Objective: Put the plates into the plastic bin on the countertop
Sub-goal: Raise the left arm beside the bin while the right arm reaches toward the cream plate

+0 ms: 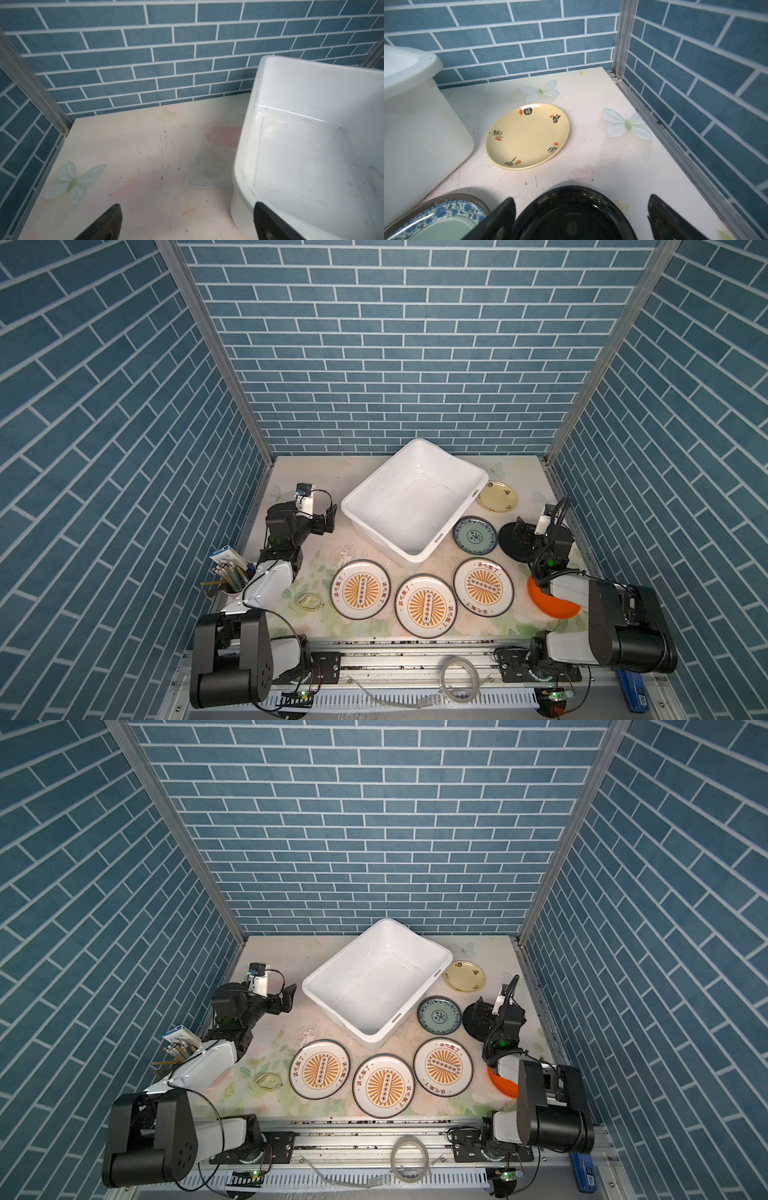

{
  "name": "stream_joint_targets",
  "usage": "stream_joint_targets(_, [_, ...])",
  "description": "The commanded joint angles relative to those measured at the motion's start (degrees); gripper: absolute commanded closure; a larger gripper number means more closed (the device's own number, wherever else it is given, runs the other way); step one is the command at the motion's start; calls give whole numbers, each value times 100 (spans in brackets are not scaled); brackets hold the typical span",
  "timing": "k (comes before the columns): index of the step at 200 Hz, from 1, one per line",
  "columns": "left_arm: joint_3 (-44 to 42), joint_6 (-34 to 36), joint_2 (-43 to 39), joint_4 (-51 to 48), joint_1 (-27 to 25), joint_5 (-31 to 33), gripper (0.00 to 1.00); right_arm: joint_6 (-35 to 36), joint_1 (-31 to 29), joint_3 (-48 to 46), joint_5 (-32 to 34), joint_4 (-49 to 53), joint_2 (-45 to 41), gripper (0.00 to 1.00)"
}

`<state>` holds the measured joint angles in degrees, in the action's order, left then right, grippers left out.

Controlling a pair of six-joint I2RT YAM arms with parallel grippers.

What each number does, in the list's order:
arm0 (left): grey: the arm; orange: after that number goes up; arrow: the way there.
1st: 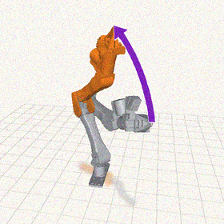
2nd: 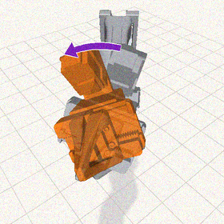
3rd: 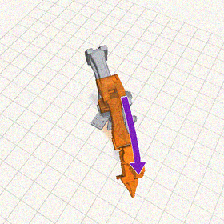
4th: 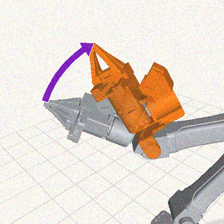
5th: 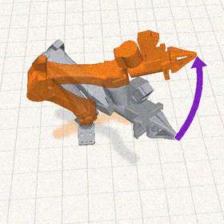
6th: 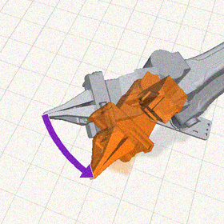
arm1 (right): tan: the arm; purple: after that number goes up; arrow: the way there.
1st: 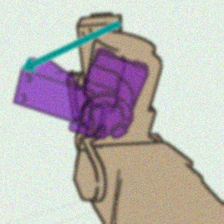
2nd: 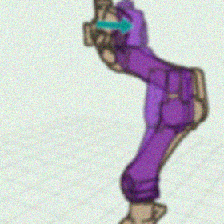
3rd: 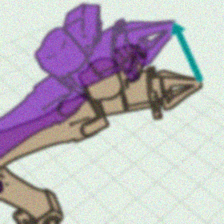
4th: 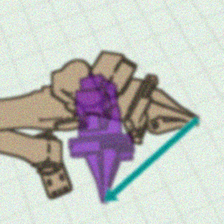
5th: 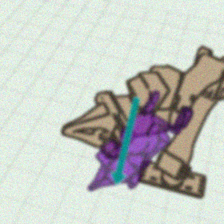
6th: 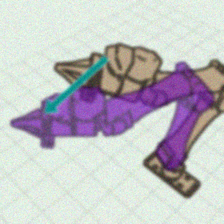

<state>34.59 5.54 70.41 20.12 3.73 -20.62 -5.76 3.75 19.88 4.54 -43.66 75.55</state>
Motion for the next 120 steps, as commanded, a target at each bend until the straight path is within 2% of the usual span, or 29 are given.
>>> stream_joint_targets(1, [504,173,-113,-1502,-12,-155,0,-147,-23,345,356,1198,-788,1])
stream_joint_targets(10, [778,234,-121,-1931,-12,-258,0,-373,-23,653,456,2041,-1072,1])
stream_joint_targets(30, [1355,306,-150,-2911,-12,-524,0,-1370,-23,1436,703,3812,-1358,1])
stream_joint_targets(51, [2036,432,-105,-3973,-25,-777,0,-1741,-15,2035,-208,4759,-1426,1])
stream_joint_targets(62, [2426,572,-43,-4551,-38,-852,0,-2092,-14,2009,-639,4731,-1581,1])
stream_joint_targets(76, [2933,805,95,-5266,-65,-888,0,-2605,-14,1641,-1099,4188,-1794,1])
stream_joint_targets(86, [3190,853,182,-5603,-74,-874,0,-2990,-14,1473,-1115,4056,-1831,3])
stream_joint_targets(102, [3429,794,291,-5707,-91,-727,0,-3220,-6,1548,-1217,4426,-1555,4])
stream_joint_targets(120, [3723,741,463,-5732,-100,-717,0,-3342,-5,1450,-1585,4121,-1191,6])
